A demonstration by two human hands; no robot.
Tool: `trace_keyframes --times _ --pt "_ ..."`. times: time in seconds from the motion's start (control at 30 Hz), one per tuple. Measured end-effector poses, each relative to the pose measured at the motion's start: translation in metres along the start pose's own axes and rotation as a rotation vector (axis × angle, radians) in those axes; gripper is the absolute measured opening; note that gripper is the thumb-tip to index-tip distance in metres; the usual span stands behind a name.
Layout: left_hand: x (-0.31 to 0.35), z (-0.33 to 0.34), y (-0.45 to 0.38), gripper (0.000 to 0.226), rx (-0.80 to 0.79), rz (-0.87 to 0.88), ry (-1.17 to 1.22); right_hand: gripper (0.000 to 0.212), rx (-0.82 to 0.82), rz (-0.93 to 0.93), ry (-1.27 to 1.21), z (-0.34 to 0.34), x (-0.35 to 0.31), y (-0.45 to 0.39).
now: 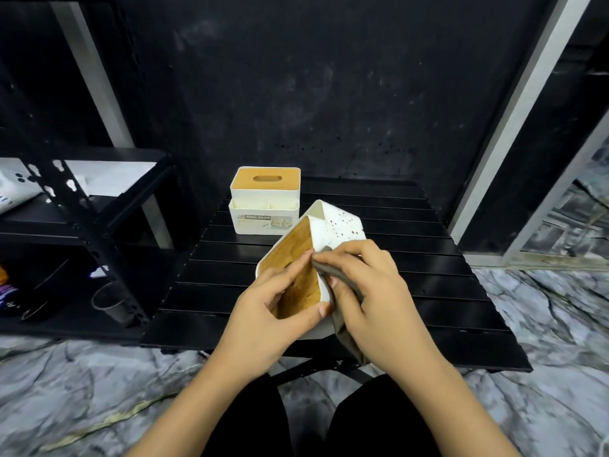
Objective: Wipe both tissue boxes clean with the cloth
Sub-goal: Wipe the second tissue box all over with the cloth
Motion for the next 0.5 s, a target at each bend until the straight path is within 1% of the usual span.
trace_keyframes --times 0.1,0.17,0.23,0.3,0.4,0.5 --pt "-0.004 -0.004 0.000 0.062 0.047 -0.010 0.016 0.033 -0.053 0.025 0.014 0.007 -0.001 -0.012" --pt "-0.004 -0.005 0.000 0.064 0.054 0.001 0.020 0.033 -0.054 0.047 0.040 0.008 0.002 -0.019" --pt "-0.005 -0.005 0.001 0.060 0.054 0.000 0.021 0.032 -0.044 0.073 0.054 0.007 0.008 -0.023" --pt "-0.005 -0.005 0.003 0.060 0.057 -0.005 0.013 0.032 -0.041 0.096 0.063 0.005 0.016 -0.024" --pt "-0.006 -0.005 0.004 0.064 0.069 -0.019 -0.020 0.031 -0.030 0.125 0.083 0.002 0.028 -0.019" --pt "-0.002 -0.003 0.003 0.074 0.057 -0.039 -0.059 0.030 -0.009 0.156 0.079 -0.001 0.038 -0.009"
Point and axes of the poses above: each hand's wrist, its own y-axis away from the middle knuckle, its own z-axis out of the palm, x = y × z, the point moved 9 cm from there along -y, towards the middle knuckle, and after that the axes turned 4 degrees about z, right-handed, at the moved point
